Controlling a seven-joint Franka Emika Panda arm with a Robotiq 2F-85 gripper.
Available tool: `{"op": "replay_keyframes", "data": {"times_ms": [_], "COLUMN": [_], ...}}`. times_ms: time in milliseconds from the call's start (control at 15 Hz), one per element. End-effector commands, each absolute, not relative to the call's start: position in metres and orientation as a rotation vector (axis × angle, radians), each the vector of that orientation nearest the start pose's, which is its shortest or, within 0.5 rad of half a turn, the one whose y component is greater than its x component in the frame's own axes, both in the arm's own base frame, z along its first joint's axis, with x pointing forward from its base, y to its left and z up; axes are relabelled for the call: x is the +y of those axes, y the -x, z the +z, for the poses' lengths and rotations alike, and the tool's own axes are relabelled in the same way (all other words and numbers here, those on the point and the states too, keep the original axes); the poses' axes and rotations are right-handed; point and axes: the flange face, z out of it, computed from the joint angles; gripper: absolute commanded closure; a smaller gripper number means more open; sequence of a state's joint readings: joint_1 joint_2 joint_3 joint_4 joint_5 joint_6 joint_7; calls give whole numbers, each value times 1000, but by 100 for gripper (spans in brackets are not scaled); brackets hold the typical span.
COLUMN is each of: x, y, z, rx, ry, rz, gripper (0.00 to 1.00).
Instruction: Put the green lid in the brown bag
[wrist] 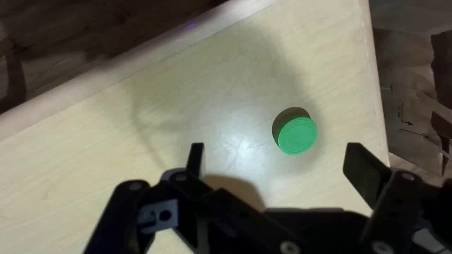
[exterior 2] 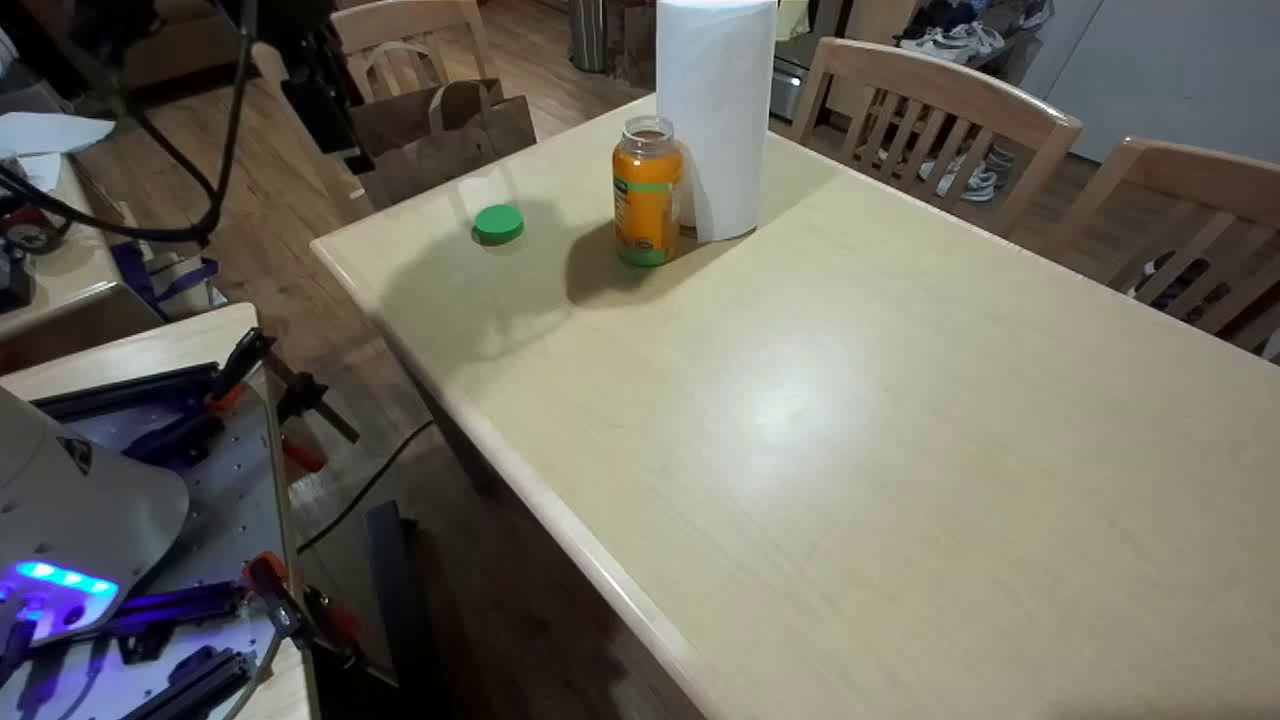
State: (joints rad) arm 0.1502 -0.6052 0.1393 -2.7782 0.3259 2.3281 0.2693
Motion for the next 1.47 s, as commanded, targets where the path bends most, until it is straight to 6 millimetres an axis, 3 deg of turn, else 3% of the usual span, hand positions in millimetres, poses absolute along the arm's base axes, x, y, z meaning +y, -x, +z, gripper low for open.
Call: {"op": "replay_keyframes", "data": {"times_ms": [0,333,867,933,1133,1267,1400], "x": [103,111,161,151,153,144,155], "y": [-340,-383,-468,-446,-454,-456,-461], "z": [397,376,313,325,315,314,303], "rx": [299,126,-188,-115,-119,9,4], "ry": [2913,2913,2923,2954,2954,3057,3142], "rz": [-153,-230,-74,-113,-86,-180,-191], "gripper": [0,0,0,0,0,0,0]}}
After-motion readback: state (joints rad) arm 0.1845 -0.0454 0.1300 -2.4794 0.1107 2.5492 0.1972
